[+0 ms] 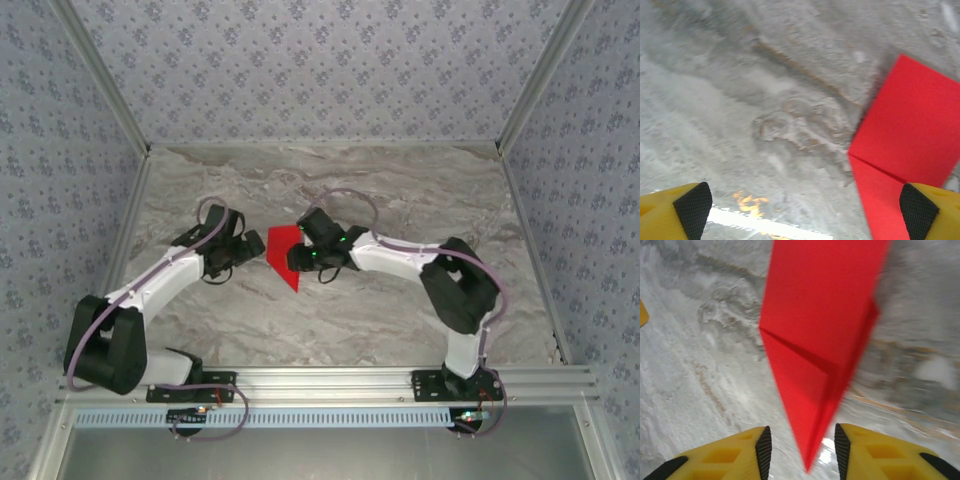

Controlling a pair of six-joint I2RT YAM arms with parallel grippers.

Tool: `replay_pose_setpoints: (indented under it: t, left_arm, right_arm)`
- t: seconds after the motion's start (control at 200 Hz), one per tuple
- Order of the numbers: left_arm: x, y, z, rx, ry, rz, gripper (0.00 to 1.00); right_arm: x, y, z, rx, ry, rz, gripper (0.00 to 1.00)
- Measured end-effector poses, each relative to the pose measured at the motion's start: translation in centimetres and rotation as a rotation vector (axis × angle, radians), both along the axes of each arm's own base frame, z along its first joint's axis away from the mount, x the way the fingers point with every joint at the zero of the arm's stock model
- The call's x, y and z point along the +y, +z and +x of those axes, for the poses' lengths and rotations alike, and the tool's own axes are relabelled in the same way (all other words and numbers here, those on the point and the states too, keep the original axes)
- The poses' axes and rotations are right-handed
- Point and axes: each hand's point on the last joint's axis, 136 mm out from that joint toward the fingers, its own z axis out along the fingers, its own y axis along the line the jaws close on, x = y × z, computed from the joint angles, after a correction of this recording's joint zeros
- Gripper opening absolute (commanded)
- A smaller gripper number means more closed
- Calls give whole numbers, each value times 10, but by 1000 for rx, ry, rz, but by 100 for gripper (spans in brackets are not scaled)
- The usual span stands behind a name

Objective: Fold a paper plane with a square sheet of paper (pick it up from the middle)

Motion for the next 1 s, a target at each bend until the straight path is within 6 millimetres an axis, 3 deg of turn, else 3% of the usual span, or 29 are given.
replay_pose_setpoints:
  t: [0.115, 0.25, 0.515, 0.645, 0.784, 0.884, 0.999]
  left_arm:
    - [11, -5, -6, 13, 40, -28, 99]
    - [12, -5, -6, 11, 52, -55, 99]
    - [7, -4, -5, 6, 47, -92, 99]
    - [4, -3, -4, 4, 37, -108, 99]
    - [-2, -2, -4, 1, 16, -140, 99]
    - [-9, -3, -4, -2, -7, -176, 99]
    - [-17, -4, -6, 1, -31, -218, 99]
  right_arm:
    - [20, -9, 2, 16, 22, 0, 37]
    - [28, -23, 9, 37, 22, -25, 37]
    - [17, -50, 8, 56, 98, -123, 36]
    - [4, -52, 8, 15, 224, -165, 33]
    - [-36, -54, 6, 1, 348, -220, 31]
    - [-64, -52, 4, 15, 367, -246, 35]
    - [-78, -39, -2, 22, 321, -222, 39]
